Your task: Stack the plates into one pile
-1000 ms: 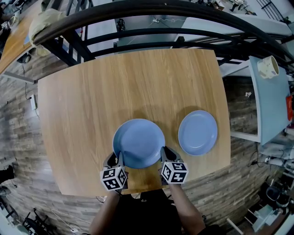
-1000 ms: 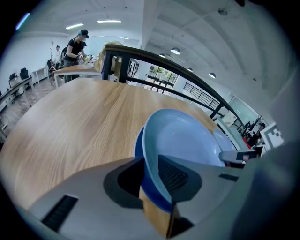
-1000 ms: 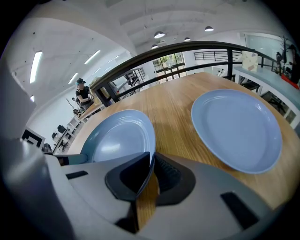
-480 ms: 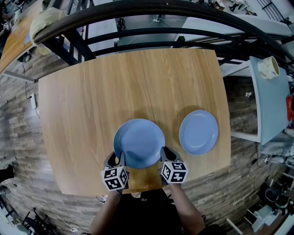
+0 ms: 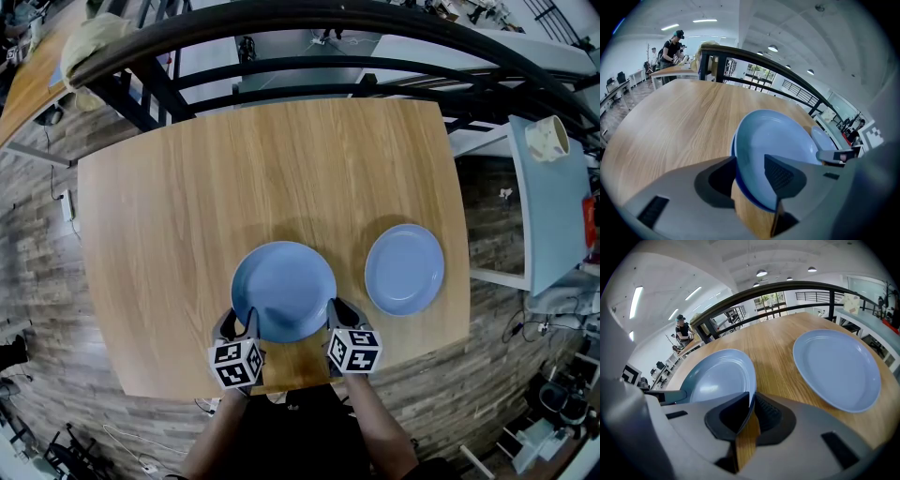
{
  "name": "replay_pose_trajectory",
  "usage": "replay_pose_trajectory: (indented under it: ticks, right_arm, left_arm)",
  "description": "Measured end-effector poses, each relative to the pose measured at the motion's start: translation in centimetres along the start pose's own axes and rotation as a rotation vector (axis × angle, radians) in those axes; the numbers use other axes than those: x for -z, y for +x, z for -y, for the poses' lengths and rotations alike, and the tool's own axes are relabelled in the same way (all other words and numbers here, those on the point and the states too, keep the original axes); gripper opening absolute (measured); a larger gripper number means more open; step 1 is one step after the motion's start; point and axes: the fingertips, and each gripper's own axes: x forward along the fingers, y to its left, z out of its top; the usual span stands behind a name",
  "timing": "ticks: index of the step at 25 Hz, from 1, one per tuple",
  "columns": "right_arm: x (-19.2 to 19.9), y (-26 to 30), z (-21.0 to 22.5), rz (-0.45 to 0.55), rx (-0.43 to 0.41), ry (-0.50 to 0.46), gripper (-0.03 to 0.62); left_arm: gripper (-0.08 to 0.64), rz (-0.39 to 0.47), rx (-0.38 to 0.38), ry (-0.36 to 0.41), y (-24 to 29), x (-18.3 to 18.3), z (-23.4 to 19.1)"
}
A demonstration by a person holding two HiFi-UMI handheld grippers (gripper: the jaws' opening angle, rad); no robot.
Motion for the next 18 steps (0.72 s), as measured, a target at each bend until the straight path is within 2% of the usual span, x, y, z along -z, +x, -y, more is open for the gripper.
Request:
replay_pose_trajectory:
  ticks: [5, 18]
  right_arm:
    - [0.09, -0.03, -0.17, 0.002, 0.002, -0.003, 0.054]
    - [0.66, -0.25, -0.03, 0.004, 0.005, -0.015, 0.067]
  left_arm:
    - [0.216, -0.008, -0.009, 0.022, -0.10, 0.06, 0.13]
    - [0.250, -0.021, -0.061, 0.085, -0.21, 0.61, -0.41]
